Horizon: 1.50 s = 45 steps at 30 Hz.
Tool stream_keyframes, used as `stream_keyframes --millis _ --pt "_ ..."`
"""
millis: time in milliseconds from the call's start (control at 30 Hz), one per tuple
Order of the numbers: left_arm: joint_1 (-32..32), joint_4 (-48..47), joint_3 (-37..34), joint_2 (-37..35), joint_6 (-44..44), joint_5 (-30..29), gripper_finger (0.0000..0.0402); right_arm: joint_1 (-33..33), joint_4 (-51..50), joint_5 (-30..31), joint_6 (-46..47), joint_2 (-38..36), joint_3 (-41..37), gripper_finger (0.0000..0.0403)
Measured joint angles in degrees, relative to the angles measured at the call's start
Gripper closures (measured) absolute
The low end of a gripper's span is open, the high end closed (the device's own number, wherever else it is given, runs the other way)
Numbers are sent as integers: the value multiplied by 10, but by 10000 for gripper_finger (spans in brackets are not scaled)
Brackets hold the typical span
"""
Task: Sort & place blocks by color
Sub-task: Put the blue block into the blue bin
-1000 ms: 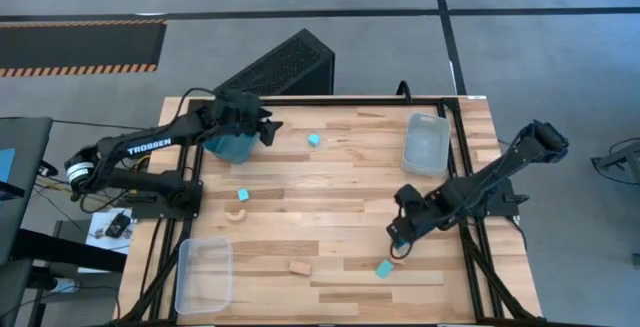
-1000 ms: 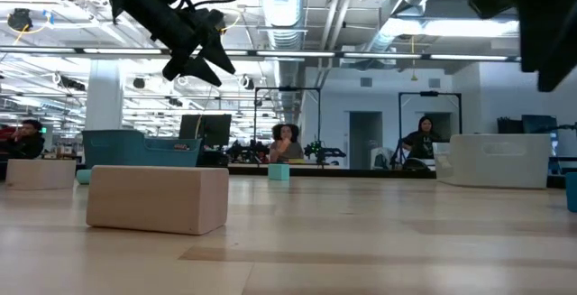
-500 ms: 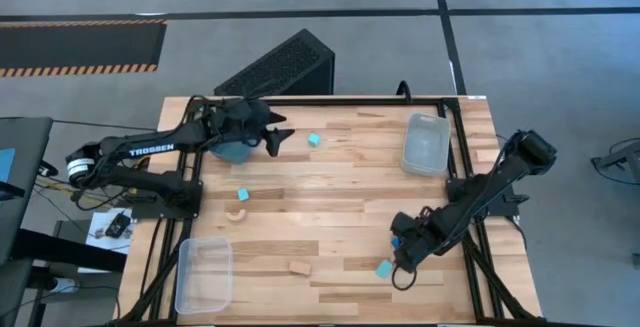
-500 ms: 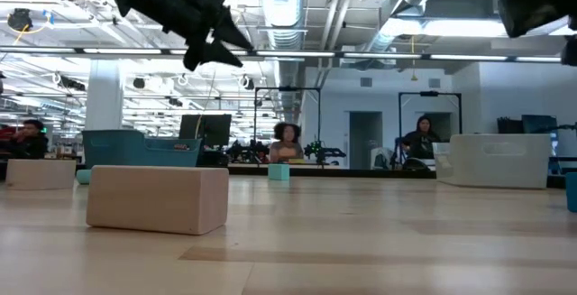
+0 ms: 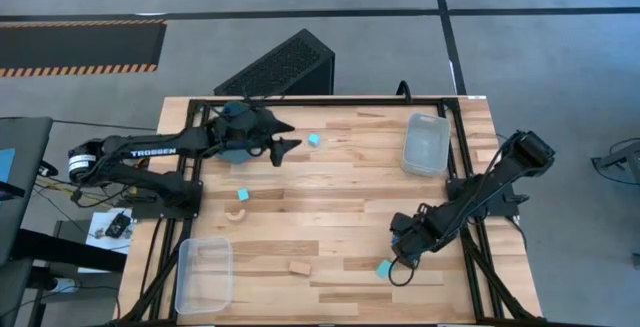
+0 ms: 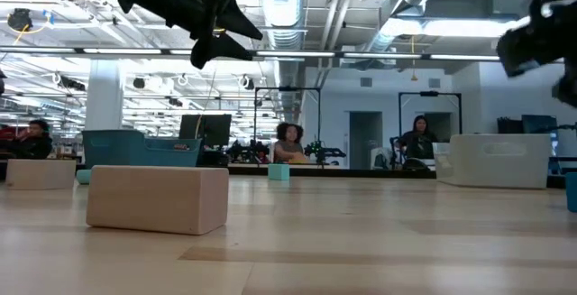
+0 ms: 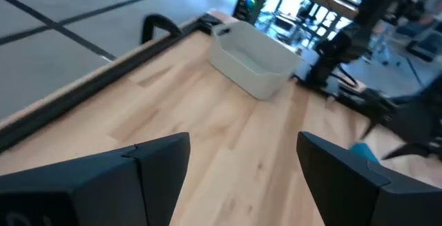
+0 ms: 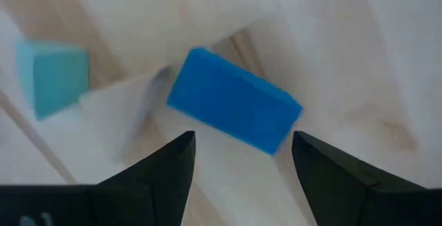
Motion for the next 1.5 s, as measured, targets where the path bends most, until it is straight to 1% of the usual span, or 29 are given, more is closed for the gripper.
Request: stream_keyframes --millis 100,167,367,633,833,967,1100,1200,1267,1333,1500 --pt "-26 15 0 17 -1 0 148 0 48 2 22 -1 -21 139" --pt "-42 31 0 30 0 1 148 3 58 9 3 -2 -25 139" --pt "-80 72 0 62 0 1 148 9 50 25 -136 -1 -41 139" --pt "-97 77 1 56 10 -2 148 -12 50 25 -275 -1 -43 139" --pt "-118 75 1 55 10 -3 148 -14 54 25 -387 -1 -43 139" --pt "-133 72 1 56 11 -27 148 -23 88 24 -454 8 -50 139" --pt "-144 71 1 56 13 -46 148 -38 121 21 -466 19 -64 139" --pt "-151 71 1 56 13 -53 148 -47 122 16 -464 21 -66 141" --pt "-154 72 1 56 16 -60 148 -53 123 17 -461 25 -65 152" --pt "-157 75 1 56 19 -61 148 -61 124 16 -457 21 -67 171" --pt "-157 74 2 56 28 -63 148 -97 132 10 -415 19 -67 245"
